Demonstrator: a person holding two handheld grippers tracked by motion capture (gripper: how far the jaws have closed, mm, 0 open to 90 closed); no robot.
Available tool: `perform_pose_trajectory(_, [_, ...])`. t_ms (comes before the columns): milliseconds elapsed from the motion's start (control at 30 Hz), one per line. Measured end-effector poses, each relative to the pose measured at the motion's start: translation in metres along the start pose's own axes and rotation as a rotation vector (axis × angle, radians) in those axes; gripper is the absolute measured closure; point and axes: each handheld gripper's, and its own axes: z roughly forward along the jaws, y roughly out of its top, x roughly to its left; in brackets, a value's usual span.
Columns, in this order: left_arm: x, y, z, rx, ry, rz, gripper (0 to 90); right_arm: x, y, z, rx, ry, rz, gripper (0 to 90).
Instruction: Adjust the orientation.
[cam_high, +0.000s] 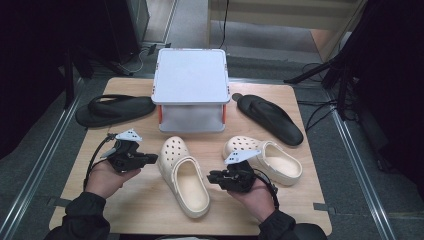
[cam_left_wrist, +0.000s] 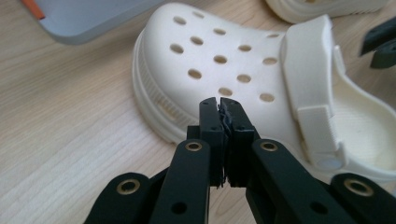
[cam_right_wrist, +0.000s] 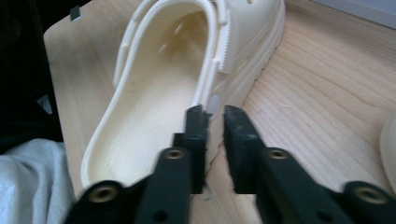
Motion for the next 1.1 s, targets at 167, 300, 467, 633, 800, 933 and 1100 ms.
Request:
perform_pose_trajectory(167, [-0.004, -0.014, 0.009, -0.006, 0.008, -0.008, 88.6, 0.010, -0.006, -0.002, 0.009, -0.007, -0.026, 89.9])
perform_pose_trajectory(300, [-0.011, -0.022, 0.017, 0.019, 0.010, 0.005, 88.6, 0.014, -0.011, -0.004, 0.022, -0.005, -0.041, 90.0])
perform_pose_trajectory(467, [-0.013, -0.026, 0.023, 0.043, 0.009, 0.002, 88.6, 0.016, -0.014, -0.002, 0.027, 0.002, -0.046, 90.0])
perform_pose_trajectory(633, [-0.016, -0.025, 0.030, 0.061, 0.006, 0.017, 88.5, 0.017, -0.010, 0.004, 0.021, 0.005, -0.053, 90.0])
perform_pose_trajectory(800, [-0.016, -0.024, 0.035, 0.063, 0.013, 0.013, 88.5, 0.020, -0.009, 0.012, 0.041, 0.010, -0.063, 90.0])
perform_pose_trajectory(933, [-0.017, -0.023, 0.037, 0.055, 0.014, 0.009, 88.5, 0.020, -0.007, 0.014, 0.043, 0.005, -0.058, 90.0])
perform_pose_trajectory(1100, [-0.017, -0.020, 0.040, 0.048, 0.026, 0.001, 88.5, 0.020, -0.006, 0.017, 0.041, 0.010, -0.066, 90.0])
